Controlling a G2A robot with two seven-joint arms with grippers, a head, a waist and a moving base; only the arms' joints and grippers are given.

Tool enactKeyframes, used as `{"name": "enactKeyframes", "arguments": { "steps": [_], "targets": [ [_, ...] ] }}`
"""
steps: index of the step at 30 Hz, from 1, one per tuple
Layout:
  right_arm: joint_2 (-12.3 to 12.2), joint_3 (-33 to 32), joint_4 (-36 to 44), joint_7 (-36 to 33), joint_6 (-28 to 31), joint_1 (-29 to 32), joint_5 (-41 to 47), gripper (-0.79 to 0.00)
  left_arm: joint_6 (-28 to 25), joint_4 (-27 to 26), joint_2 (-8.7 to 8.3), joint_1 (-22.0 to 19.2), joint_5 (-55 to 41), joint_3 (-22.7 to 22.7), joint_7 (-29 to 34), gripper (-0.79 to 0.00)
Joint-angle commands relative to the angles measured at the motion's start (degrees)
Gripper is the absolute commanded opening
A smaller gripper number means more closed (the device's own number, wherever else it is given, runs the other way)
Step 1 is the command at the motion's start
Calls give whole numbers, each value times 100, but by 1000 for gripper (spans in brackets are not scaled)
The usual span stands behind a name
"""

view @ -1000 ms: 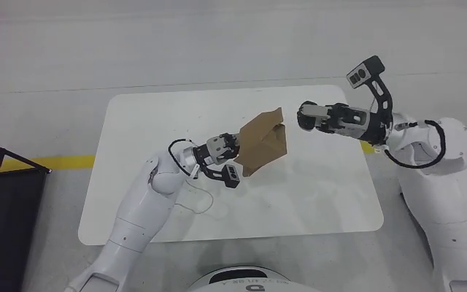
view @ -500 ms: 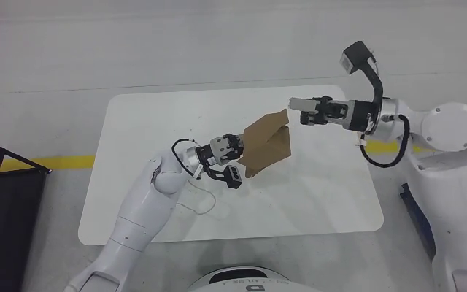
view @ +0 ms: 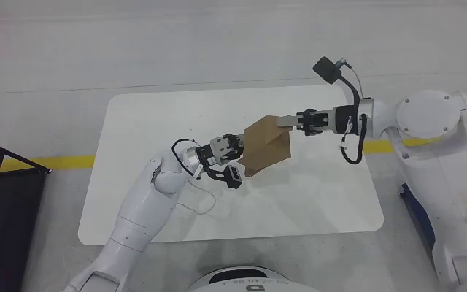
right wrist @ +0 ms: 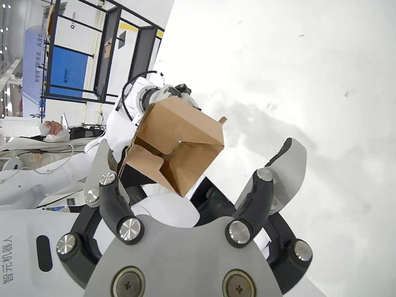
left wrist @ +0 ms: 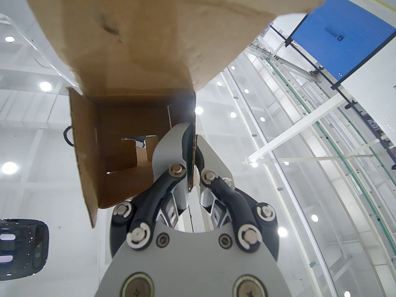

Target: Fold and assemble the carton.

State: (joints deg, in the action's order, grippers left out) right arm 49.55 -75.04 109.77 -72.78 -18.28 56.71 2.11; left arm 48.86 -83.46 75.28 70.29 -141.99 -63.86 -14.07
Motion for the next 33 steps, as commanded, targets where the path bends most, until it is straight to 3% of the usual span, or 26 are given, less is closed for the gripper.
{"name": "enactKeyframes", "arguments": {
  "steps": [1, 13, 33],
  "targets": [
    [-12, -16, -38, -9, -18, 39, 5, 0, 0, 0, 0, 0, 0, 0, 0, -785],
    [-52, -89, -91, 146, 122, 417, 291, 0, 0, 0, 0, 0, 0, 0, 0, -785],
    [18, 317, -429, 647, 501, 674, 959, 0, 0, 0, 0, 0, 0, 0, 0, -785]
  ]
}}
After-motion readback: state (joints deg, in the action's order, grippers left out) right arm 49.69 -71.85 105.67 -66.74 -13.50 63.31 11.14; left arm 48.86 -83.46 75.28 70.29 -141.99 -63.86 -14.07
